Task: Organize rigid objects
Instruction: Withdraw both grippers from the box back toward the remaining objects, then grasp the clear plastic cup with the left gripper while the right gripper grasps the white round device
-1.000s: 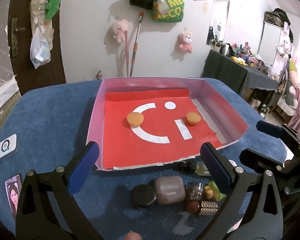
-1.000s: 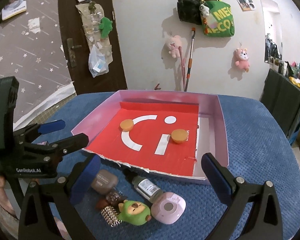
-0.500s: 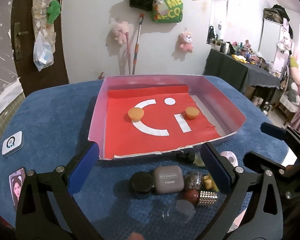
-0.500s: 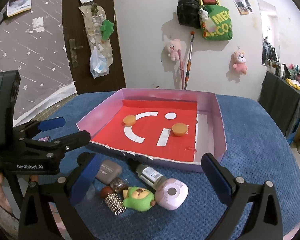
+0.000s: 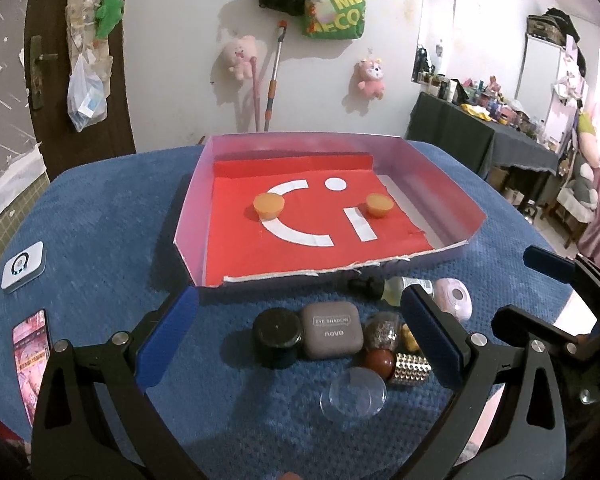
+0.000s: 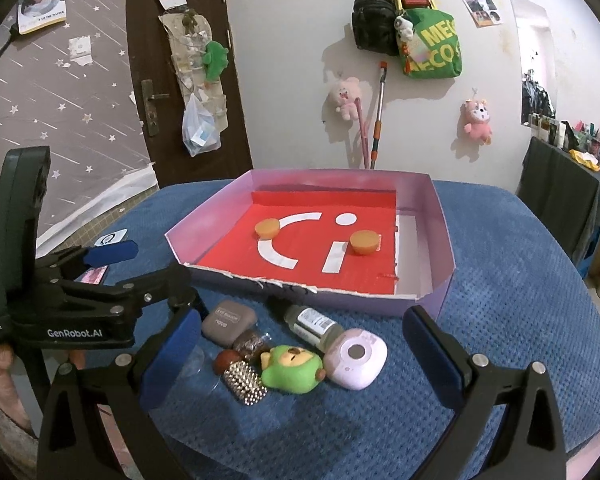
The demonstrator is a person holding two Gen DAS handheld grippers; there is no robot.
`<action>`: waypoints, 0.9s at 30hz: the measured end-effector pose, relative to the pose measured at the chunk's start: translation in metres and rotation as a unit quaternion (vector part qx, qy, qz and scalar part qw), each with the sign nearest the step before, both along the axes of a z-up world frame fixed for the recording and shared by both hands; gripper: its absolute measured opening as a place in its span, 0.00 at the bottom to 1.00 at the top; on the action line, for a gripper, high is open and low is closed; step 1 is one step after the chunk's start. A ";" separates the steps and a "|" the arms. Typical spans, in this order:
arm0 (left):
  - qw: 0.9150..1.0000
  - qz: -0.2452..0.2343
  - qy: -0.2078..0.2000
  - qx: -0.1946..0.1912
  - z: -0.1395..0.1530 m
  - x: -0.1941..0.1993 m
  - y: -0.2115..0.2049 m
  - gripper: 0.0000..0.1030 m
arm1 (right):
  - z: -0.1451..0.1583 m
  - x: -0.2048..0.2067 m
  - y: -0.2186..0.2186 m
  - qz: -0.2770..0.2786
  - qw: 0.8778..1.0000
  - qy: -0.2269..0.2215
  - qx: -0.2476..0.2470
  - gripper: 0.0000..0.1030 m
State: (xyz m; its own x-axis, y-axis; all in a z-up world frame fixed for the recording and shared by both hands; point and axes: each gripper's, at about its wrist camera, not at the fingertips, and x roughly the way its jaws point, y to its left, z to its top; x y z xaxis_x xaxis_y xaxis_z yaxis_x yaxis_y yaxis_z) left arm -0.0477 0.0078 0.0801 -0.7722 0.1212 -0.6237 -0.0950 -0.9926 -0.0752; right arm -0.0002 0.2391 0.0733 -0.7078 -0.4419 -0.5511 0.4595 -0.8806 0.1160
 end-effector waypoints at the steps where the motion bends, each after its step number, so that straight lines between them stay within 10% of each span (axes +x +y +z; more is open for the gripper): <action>1: 1.000 0.000 0.000 0.000 -0.001 0.001 0.000 1.00 | -0.001 0.001 0.000 0.000 1.000 0.000 0.000 1.00; 27: 0.999 -0.021 -0.041 0.008 -0.038 0.029 0.012 1.00 | -0.042 0.017 0.008 -0.009 0.998 -0.057 0.017 0.71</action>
State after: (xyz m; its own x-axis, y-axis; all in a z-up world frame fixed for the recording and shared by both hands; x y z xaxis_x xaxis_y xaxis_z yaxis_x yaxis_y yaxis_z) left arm -0.0184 0.0194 0.0420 -0.7133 0.1621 -0.6819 -0.1289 -0.9866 -0.0996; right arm 0.0168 0.2474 0.0315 -0.6480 -0.4093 -0.6423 0.4289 -0.8930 0.1363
